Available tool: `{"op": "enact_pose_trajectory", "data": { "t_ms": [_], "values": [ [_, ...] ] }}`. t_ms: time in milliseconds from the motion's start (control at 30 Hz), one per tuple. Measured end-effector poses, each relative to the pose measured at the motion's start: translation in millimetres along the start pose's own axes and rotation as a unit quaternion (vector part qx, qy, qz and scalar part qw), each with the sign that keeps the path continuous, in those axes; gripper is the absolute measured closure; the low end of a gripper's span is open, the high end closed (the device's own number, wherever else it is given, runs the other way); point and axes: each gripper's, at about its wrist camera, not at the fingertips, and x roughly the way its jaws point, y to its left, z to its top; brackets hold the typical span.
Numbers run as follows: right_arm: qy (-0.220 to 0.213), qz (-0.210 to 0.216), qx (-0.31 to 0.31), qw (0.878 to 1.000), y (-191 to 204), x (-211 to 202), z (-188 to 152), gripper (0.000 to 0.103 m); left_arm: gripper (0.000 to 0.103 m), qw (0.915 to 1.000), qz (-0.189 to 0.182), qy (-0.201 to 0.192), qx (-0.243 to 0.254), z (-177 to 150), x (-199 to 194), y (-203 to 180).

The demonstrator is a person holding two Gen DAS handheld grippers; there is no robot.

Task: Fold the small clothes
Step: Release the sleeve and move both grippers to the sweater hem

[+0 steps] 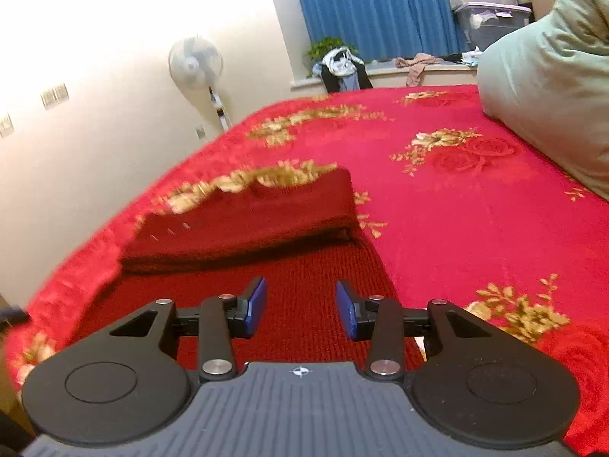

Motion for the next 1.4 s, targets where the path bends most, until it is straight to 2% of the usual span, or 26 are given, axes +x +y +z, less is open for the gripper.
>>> {"op": "enact_pose_trajectory", "data": {
  "t_ms": [100,200,367,467,567,633,733,800,867,933,1000,1167,1300,1400],
  "values": [
    [0.003,0.008,0.004,1.000,-11,-28,0,0.061,0.060,0.9992,-0.016,0.014,-0.033,-15,-10,3],
    [0.013,-0.014,-0.002,1.000,-25,-38,-14,0.061,0.060,0.9980,-0.015,0.039,-0.046,-26,-10,5],
    [0.061,-0.053,0.066,0.995,-70,-30,-56,0.060,0.060,0.9943,-0.003,0.082,-0.068,-37,3,20],
    [0.088,-0.068,0.100,0.989,-92,-29,-66,0.060,0.060,0.9878,0.010,0.121,-0.098,-46,15,32],
    [0.109,-0.081,0.121,0.983,-103,-20,-74,0.060,0.055,0.9775,-0.004,0.156,-0.142,-54,22,42],
    [0.131,-0.081,0.130,0.980,-107,-11,-82,0.060,0.055,0.9741,-0.009,0.169,-0.151,-57,24,44],
    [0.165,-0.089,0.106,0.977,-103,3,-92,0.060,0.055,0.9725,-0.008,0.187,-0.138,-62,27,41],
    [0.179,-0.106,0.085,0.974,-102,7,-95,0.060,0.055,0.9723,0.017,0.197,-0.125,-65,29,40],
    [0.178,-0.105,0.085,0.975,-102,6,-94,0.060,0.055,0.9682,0.035,0.211,-0.129,-69,32,45],
    [0.176,-0.104,0.091,0.975,-104,6,-94,0.060,0.055,0.9628,0.030,0.226,-0.145,-73,35,51],
    [0.178,-0.105,0.084,0.975,-103,7,-94,0.059,0.055,0.9609,0.022,0.239,-0.138,-76,39,48],
    [0.180,-0.110,0.060,0.976,-96,15,-95,0.051,0.051,0.9670,0.028,0.238,-0.086,-76,42,33],
    [0.178,-0.098,0.061,0.977,-92,18,-93,0.051,0.051,0.9675,0.027,0.236,-0.087,-77,45,32],
    [0.178,-0.063,0.069,0.979,-90,18,-91,0.051,0.051,0.9675,0.023,0.235,-0.092,-76,46,32]
  ]
}}
